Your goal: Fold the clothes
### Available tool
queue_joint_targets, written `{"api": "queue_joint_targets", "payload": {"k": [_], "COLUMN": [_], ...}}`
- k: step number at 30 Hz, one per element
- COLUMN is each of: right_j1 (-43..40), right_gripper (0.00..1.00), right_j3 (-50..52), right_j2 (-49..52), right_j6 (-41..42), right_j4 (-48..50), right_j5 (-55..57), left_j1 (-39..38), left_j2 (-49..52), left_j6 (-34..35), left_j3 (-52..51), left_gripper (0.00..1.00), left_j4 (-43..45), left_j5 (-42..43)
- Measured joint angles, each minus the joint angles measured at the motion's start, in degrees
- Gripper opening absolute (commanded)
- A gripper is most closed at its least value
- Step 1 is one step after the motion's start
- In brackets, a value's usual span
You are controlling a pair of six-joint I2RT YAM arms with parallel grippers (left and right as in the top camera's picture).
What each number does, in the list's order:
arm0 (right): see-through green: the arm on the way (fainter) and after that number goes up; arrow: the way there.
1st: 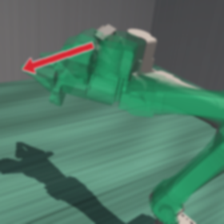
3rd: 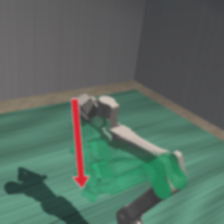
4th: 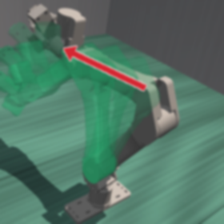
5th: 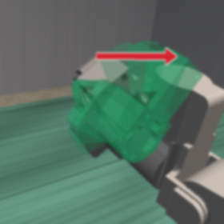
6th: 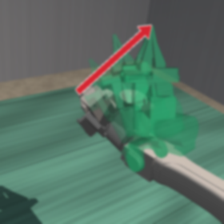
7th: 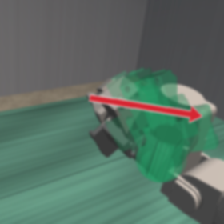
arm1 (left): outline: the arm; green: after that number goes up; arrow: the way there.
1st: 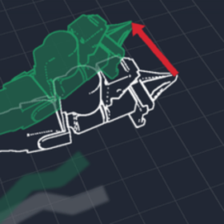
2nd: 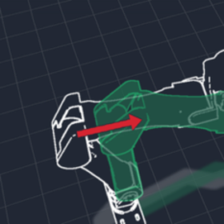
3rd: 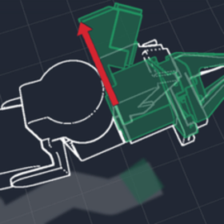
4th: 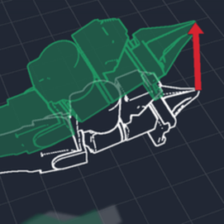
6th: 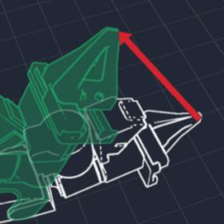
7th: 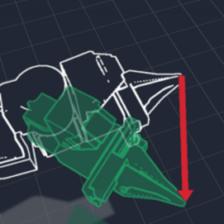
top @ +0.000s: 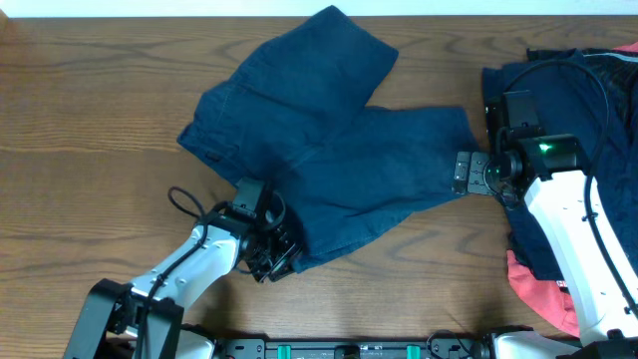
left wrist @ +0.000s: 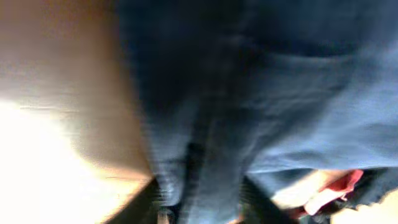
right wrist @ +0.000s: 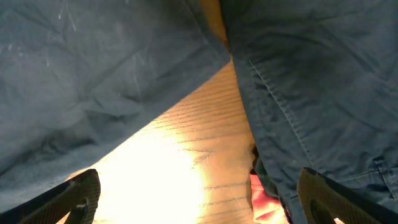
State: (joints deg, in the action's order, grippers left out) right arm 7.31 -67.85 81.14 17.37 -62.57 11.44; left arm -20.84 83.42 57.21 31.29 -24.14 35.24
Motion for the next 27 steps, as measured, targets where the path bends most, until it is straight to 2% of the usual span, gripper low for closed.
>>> {"api": "queue_joint_targets", "payload": {"k": [2, 6, 10, 13, 17, 20, 22, 27], "right_j1": [0.0, 0.0, -0.3, -1.6, -2.6, -2.6, -2.6, -1.9], "right_gripper": [0.99, 0.98, 0.97, 0.97, 0.96, 0.96, 0.99, 0.99], "right_j3": [0.0, 0.0, 0.0, 0.0, 0.6, 2.9, 5.6, 15.8], "right_j2": [0.0, 0.0, 0.0, 0.0, 0.0, 0.0, 0.0, -0.1], "right_j6": [0.0, 0.0, 0.0, 0.3, 1.7, 2.7, 4.0, 10.7], "right_j4": [0.0, -0.4, -2.3, -4.5, -5.0, -3.8, -3.0, 3.1], "right_j5": [0.0, 0.0, 0.0, 0.0, -1.1, -5.6, -10.3, -21.2], "left_j1": [0.0, 0.0, 1.2, 5.0, 13.9, 20.1, 22.5, 23.6], "left_j2": [0.3, 0.3, -0.4, -2.0, -4.9, -6.2, -6.4, -6.4], "left_j6": [0.2, -0.5, -4.6, -9.2, -16.3, -20.3, -22.2, -25.0], "left_j3": [-0.2, -0.2, -0.2, 0.3, 2.5, 5.1, 6.2, 6.4], "left_gripper": [0.06, 0.06, 0.06, 0.06, 0.06, 0.06, 0.06, 0.06], "left_j4": [-1.2, -2.8, -6.1, -10.9, -15.0, -14.7, -14.4, -15.0], "left_j5": [-0.3, -0.2, -0.5, -2.8, -8.9, -12.1, -13.4, -14.7]}}
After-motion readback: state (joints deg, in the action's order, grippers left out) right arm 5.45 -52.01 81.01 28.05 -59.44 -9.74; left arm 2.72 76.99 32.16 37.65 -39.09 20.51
